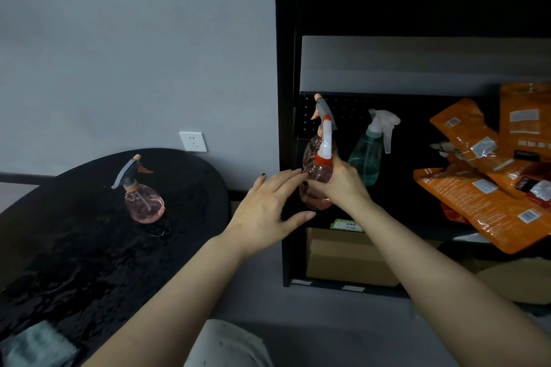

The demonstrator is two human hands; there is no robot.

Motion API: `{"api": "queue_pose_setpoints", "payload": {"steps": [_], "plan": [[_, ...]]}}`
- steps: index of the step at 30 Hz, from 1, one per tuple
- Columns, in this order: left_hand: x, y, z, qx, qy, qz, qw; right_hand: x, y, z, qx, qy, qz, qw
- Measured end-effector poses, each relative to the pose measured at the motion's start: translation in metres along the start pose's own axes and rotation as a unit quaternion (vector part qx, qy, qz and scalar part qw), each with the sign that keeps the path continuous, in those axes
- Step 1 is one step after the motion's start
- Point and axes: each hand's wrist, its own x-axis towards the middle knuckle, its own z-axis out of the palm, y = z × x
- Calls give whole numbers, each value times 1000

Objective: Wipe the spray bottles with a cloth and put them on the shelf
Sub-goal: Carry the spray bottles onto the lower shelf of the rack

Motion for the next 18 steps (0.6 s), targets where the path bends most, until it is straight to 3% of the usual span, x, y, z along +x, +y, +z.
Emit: {"api": "queue_pose_setpoints", "payload": {"steps": [10,18], "plan": [[-24,-18,-14,15,14,-34,999,-34,-15,-20,-25,12,-20,999],[-71,-48,-31,31,19,-85,996,-94,-27,-7,-46,-39,-51,997]]}}
